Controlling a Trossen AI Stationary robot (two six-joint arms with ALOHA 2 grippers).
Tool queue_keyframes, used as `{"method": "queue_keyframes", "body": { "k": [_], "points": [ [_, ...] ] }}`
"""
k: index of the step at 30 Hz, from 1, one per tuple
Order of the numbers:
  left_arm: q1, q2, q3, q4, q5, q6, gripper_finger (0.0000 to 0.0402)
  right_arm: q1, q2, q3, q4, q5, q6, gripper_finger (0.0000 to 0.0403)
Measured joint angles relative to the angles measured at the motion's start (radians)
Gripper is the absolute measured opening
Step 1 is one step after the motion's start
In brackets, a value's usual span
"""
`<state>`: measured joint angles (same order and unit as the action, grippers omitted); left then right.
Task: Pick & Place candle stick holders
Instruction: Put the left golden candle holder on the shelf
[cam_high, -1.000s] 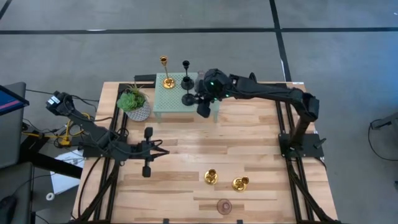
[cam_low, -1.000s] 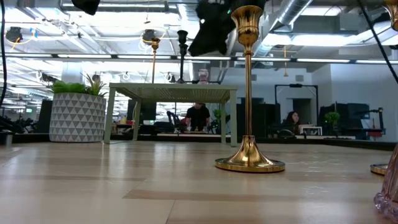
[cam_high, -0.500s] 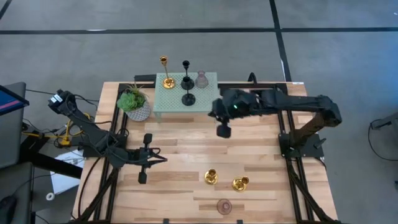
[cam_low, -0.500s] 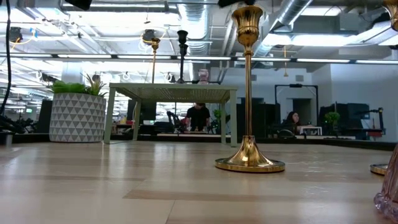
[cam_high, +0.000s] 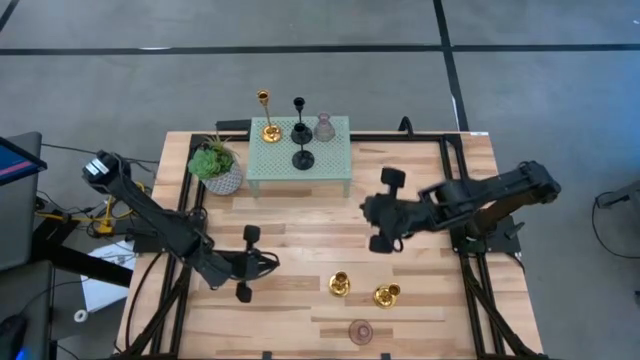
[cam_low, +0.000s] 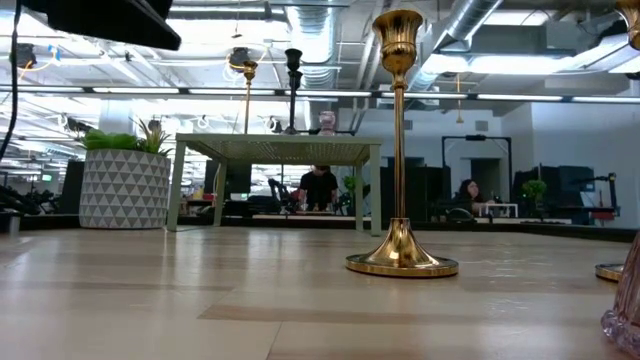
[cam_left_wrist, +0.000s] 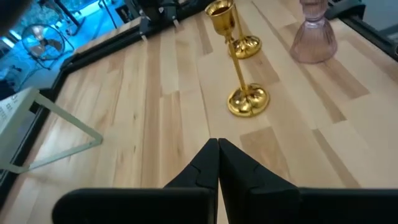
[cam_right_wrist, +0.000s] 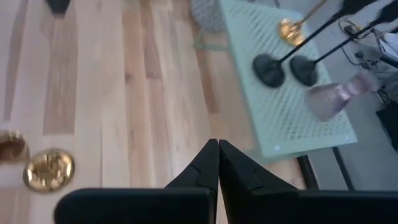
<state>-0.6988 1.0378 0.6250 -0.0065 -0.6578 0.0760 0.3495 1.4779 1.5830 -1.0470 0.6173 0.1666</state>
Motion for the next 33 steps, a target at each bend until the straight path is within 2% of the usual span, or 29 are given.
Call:
{"method": "queue_keyframes", "body": {
  "k": [2,7,11,16,20,26,33],
  "points": [
    [0.011,0.014,0.000,0.020,0.002,0.021,0.0007,0.011,-0.015,-0.062,0.017,0.002,0.014,0.0001],
    [0.038,0.015,0.000,0.040,0.064,0.024,0.0005,0.010,-0.118,-0.290,0.187,0.002,0.032,0.0000],
    [0.044,0.015,0.000,0.069,0.109,0.021,0.0006,0.015,-0.244,-0.485,0.386,-0.056,0.024,0.0000],
    [0.044,0.015,0.000,0.099,0.113,0.024,0.0007,0.032,-0.405,-0.666,0.612,-0.131,-0.077,0.0000],
    [0.044,0.019,0.000,0.106,0.113,0.024,0.0007,0.037,-0.519,-0.766,0.714,-0.163,-0.133,0.0000],
    [0.044,0.025,-0.005,0.118,0.113,0.030,0.0007,0.037,-0.644,-0.881,0.814,-0.269,-0.150,0.0000],
    [0.074,0.025,-0.118,0.290,0.114,0.080,0.0007,0.037,-0.699,-0.946,0.820,-0.316,-0.151,0.0000]
  ]
}}
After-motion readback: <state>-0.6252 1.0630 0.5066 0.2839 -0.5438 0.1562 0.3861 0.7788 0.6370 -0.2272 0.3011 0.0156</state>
